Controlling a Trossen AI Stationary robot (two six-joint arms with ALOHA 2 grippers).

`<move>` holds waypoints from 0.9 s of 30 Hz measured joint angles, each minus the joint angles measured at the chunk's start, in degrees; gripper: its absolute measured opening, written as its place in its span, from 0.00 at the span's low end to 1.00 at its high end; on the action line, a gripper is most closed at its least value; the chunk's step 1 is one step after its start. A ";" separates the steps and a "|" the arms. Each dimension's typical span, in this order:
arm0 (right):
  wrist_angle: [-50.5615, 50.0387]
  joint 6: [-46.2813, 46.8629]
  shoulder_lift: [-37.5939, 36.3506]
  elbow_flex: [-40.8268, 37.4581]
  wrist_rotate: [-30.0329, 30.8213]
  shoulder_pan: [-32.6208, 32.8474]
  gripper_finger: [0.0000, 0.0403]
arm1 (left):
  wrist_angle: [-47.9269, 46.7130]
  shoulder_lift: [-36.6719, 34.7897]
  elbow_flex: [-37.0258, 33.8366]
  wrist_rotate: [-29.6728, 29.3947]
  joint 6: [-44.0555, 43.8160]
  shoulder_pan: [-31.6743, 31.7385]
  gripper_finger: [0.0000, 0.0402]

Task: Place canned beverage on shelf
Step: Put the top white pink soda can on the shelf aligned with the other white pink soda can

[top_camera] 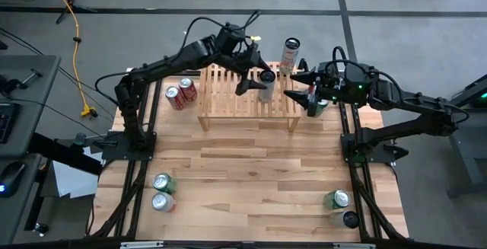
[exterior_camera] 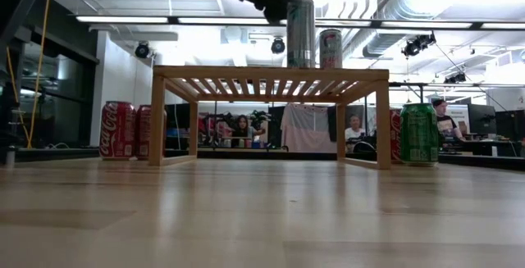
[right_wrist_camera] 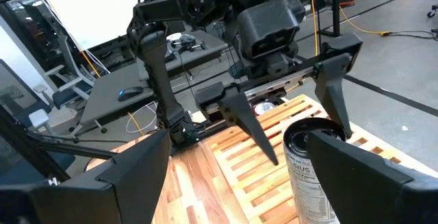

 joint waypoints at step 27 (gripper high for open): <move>-1.92 1.54 1.21 0.00 8.48 -0.01 0.82 | 8.31 0.25 0.00 -15.16 -21.23 -0.10 0.59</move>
